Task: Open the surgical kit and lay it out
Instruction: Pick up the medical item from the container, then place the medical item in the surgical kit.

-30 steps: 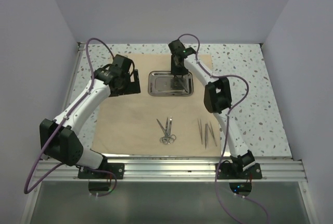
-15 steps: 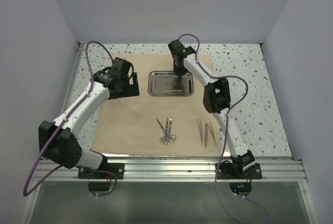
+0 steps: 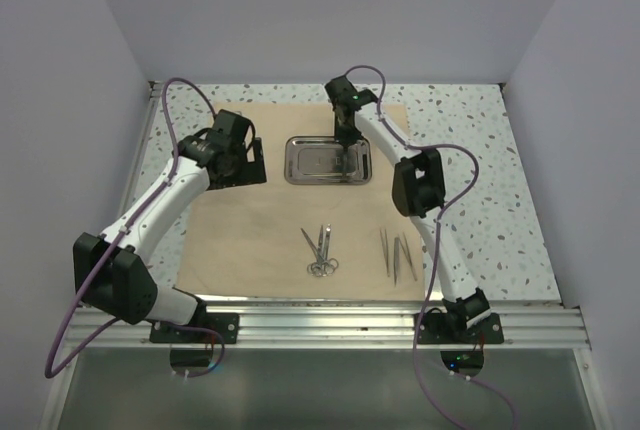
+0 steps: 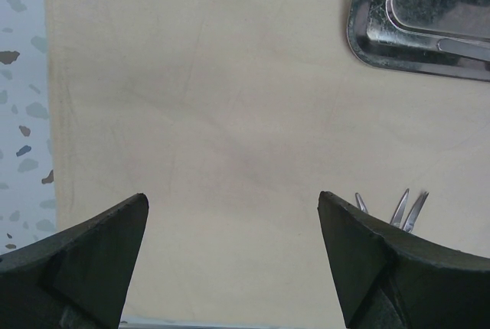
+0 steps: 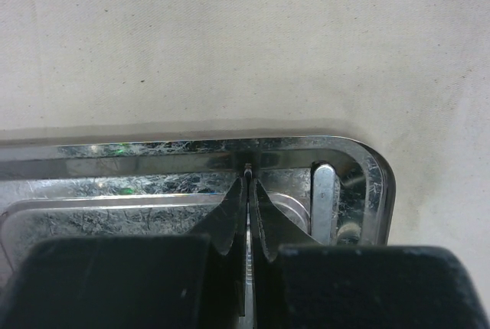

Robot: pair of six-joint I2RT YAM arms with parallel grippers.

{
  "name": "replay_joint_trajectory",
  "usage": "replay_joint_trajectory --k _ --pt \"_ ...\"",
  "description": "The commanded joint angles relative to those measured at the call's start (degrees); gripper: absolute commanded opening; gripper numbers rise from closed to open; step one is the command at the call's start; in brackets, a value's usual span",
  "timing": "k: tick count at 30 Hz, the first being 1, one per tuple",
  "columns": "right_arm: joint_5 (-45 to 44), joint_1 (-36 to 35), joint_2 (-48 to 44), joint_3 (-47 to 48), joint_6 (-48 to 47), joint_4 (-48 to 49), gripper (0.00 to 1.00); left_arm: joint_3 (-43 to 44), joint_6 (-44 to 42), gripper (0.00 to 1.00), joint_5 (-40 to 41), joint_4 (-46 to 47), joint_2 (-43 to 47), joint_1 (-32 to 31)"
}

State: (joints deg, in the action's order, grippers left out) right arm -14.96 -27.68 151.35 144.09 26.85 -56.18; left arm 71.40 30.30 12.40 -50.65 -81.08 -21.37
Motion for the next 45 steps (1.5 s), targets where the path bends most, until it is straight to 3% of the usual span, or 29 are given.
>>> replay_joint_trajectory --k 1,6,15,18,23,29,35,39,45 --pt "4.0 0.3 -3.2 0.2 1.4 -2.0 0.00 1.8 -1.6 0.96 0.6 1.4 1.3 0.5" --pt "6.5 0.3 -10.5 0.0 3.2 0.2 0.00 4.8 -2.0 0.96 1.7 -0.4 1.4 0.5" --pt "13.9 0.0 -23.9 -9.6 11.8 5.8 0.00 10.5 -2.0 0.96 3.9 -4.0 2.2 0.5" --pt "16.0 -1.6 -30.6 -17.9 16.5 9.8 0.00 12.8 -2.2 0.98 6.0 -5.9 2.9 0.5" --pt "17.5 -8.7 -42.9 -40.8 28.1 22.9 0.00 19.1 -3.0 1.00 9.7 -10.2 3.1 1.1" --pt "17.1 -18.0 -46.9 -59.9 40.8 36.2 0.00 28.1 -2.8 1.00 10.6 -15.3 4.1 2.5" --pt "13.7 -24.2 -43.8 -62.4 42.3 40.3 0.00 29.6 -1.0 1.00 10.6 -18.0 5.6 2.6" --pt "12.9 -24.7 -40.9 -64.1 43.5 46.2 0.00 29.1 0.3 1.00 9.9 -19.1 7.3 2.6" --pt "12.2 -24.4 -42.4 -58.9 38.4 39.4 0.01 26.4 -2.1 1.00 7.9 -18.0 8.6 2.6"
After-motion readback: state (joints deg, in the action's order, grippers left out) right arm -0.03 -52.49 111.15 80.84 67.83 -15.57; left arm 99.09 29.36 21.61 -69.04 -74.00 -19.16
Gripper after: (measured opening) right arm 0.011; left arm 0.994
